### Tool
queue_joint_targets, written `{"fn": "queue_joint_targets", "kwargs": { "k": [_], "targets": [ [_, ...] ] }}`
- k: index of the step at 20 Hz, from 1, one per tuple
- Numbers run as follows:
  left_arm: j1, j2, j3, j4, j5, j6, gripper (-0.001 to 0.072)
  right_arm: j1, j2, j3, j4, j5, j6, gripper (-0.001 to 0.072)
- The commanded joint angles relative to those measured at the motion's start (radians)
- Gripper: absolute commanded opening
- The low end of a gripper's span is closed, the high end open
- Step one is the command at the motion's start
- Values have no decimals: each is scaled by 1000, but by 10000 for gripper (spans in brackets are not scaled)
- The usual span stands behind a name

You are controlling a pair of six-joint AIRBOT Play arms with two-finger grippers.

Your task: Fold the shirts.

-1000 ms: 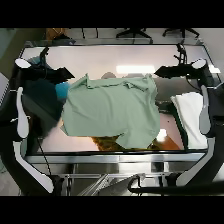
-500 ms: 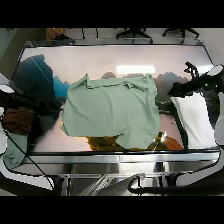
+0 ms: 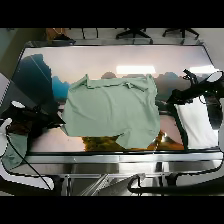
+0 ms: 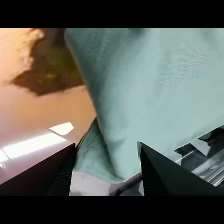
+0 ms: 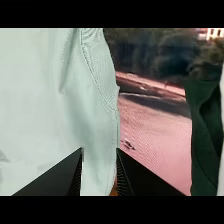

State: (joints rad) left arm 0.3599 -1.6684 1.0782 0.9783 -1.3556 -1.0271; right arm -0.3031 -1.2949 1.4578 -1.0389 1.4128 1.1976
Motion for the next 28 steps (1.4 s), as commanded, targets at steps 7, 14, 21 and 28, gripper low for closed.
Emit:
{"fn": "queue_joint_targets", "kwargs": {
  "k": [7, 14, 21, 28],
  "targets": [
    [-151, -2, -31, 25, 106, 24, 18, 0, 4, -114, -2, 10, 21, 373],
    [-130, -2, -31, 25, 72, 21, 18, 0, 3, -369, 2, -35, 44, 390],
    [-130, -2, -31, 14, 66, 21, 18, 13, 3, -478, 149, -48, -3, 381],
    [-128, 150, 20, -37, -19, 3, 17, 21, 63, -415, 423, 10, -141, 13]
  ]
}}
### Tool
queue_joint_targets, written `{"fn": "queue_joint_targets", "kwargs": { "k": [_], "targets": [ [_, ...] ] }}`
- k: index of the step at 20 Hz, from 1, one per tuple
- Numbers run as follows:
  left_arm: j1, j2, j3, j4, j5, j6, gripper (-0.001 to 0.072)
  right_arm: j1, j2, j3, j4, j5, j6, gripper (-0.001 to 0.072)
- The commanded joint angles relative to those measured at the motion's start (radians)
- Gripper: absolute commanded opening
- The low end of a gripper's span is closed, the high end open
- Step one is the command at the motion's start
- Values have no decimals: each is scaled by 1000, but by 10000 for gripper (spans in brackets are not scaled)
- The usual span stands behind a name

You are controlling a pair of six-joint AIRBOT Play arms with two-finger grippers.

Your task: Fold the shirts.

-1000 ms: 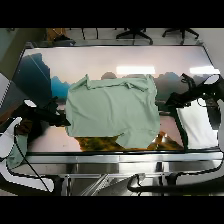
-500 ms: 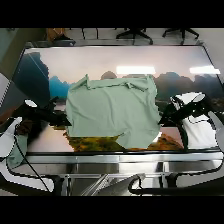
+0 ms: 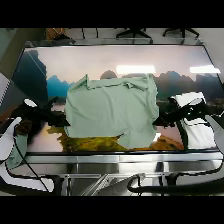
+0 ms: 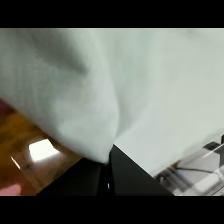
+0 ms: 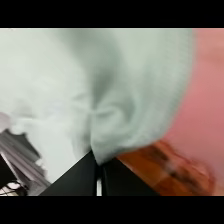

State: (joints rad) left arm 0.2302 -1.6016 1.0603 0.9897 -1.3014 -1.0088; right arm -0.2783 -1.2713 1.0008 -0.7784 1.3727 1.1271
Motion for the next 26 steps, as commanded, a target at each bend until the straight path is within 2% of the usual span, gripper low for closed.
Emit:
{"fn": "queue_joint_targets", "kwargs": {
  "k": [1, 4, 6, 10, 12, 14, 18, 21, 23, 26],
  "targets": [
    [6, 140, 82, -49, -117, -31, 16, -14, 77, 100, 206, 80, -86, 13],
    [45, 336, 284, -67, -218, -118, 16, -85, 256, 377, 362, 96, -111, 13],
    [100, 481, 473, -131, -230, -172, 17, -148, 367, 600, 385, 55, -142, 13],
    [176, 689, 793, -161, -121, -186, 17, -246, 525, 895, 330, -104, -156, 13],
    [210, 761, 886, -142, -39, -185, 17, -264, 566, 963, 296, -171, -156, 13],
    [245, 793, 931, -144, -26, -185, 17, -264, 578, 1001, 284, -183, -157, 13],
    [269, 744, 892, -151, -113, -169, 17, -264, 503, 988, 312, -137, -145, 12],
    [150, 632, 762, -150, -151, -140, 18, -256, 388, 928, 406, -43, -148, 12],
    [36, 517, 669, -138, -130, -82, 18, -190, 294, 839, 390, -17, -149, 12],
    [-79, 312, 550, -21, -14, -73, 18, -56, 144, 679, 249, -74, -183, 12]
  ]
}}
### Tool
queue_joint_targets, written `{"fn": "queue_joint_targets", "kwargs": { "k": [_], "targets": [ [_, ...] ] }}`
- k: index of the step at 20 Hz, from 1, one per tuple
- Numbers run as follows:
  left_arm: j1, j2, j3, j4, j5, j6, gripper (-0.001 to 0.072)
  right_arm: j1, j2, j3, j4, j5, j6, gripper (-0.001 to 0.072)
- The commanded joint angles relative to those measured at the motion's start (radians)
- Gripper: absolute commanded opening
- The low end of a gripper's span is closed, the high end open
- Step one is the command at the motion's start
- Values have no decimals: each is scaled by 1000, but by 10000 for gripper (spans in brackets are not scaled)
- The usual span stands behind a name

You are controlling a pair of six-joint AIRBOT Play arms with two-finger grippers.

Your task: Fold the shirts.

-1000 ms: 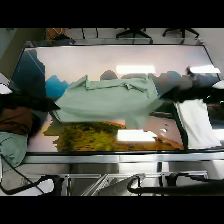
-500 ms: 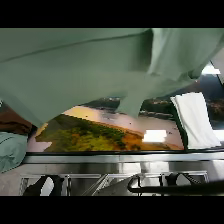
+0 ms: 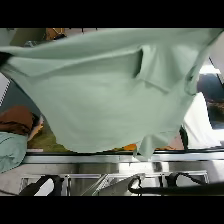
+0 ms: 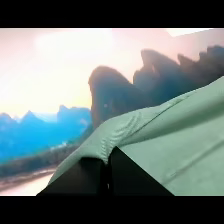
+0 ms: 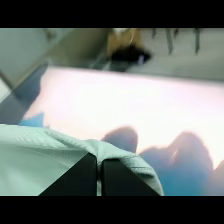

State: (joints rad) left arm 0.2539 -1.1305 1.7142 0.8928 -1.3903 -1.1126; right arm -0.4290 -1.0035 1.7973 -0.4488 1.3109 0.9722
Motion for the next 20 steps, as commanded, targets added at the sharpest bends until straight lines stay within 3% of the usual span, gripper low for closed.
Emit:
{"fn": "queue_joint_targets", "kwargs": {
  "k": [1, 4, 9, 15, 20],
  "targets": [
    [-118, -230, -133, 108, 115, 31, 18, 132, -192, -161, -142, -56, -39, 12],
    [-139, -472, -164, 177, 227, 32, 18, 174, -425, -188, -209, -153, -46, 12],
    [-137, -838, 66, 188, 206, 30, 18, 182, -693, -111, -193, -269, -60, 12],
    [-138, -986, 290, 188, 161, 11, 18, 181, -722, -73, -251, -234, -59, 12],
    [-135, -995, 304, 209, 179, 12, 18, 183, -724, -75, -300, -226, -41, 12]
  ]
}}
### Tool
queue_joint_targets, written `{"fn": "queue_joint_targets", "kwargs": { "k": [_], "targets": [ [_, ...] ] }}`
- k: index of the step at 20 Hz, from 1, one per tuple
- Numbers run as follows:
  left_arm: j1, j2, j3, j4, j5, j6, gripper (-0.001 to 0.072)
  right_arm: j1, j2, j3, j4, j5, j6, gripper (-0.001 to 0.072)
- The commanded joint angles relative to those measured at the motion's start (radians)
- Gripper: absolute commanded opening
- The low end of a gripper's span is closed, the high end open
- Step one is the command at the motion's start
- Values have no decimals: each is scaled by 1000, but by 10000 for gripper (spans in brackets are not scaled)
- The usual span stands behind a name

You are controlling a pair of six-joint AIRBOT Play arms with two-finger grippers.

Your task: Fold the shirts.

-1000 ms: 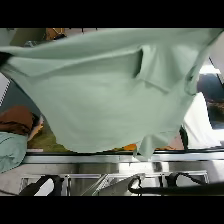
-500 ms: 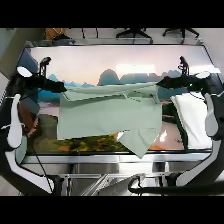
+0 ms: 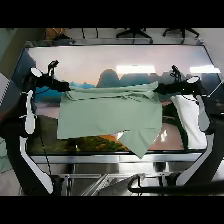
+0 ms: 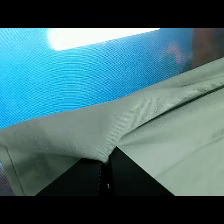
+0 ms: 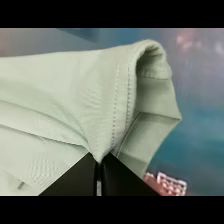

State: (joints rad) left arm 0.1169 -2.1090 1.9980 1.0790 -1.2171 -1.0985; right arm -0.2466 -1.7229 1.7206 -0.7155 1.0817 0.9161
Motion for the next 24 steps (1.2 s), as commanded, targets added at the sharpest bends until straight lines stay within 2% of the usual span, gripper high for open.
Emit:
{"fn": "queue_joint_targets", "kwargs": {
  "k": [1, 5, 6, 7, 8, 9, 12, 13, 15, 17, 20, 24],
  "targets": [
    [2, -16, 21, 45, 3, -2, 19, 3, -5, 2, -34, 3, 15, 12],
    [-6, -14, 21, 65, -12, -2, 22, 14, -5, 2, -32, -5, 14, 13],
    [-6, -12, 21, 64, -19, -3, 195, 18, -2, 2, -33, -4, 14, 17],
    [-6, -7, 21, 63, -39, -9, 553, 18, 5, 3, -33, -3, 15, 96],
    [-6, 4, 21, 66, -56, -29, 684, 17, 22, 3, -34, 0, 15, 250],
    [-1, 21, 21, 75, -81, -65, 684, 15, 45, 3, -34, 4, 15, 297],
    [39, 98, 21, 80, -172, -173, 684, -6, 168, 3, -38, 34, 51, 303],
    [61, 128, 21, 80, -223, -204, 685, -21, 219, 2, -58, 48, 98, 303],
    [103, 177, 13, 77, -354, -255, 684, -52, 311, 0, -140, 101, 172, 302],
    [135, 257, -103, 71, -417, -280, 684, -85, 391, -25, -224, 189, 231, 295],
    [155, 433, -446, 72, -370, -252, 684, -135, 526, -190, -243, 299, 272, 295],
    [193, 637, -921, 70, -169, -192, 684, -190, 714, -520, -245, 321, 331, 295]
  ]
}}
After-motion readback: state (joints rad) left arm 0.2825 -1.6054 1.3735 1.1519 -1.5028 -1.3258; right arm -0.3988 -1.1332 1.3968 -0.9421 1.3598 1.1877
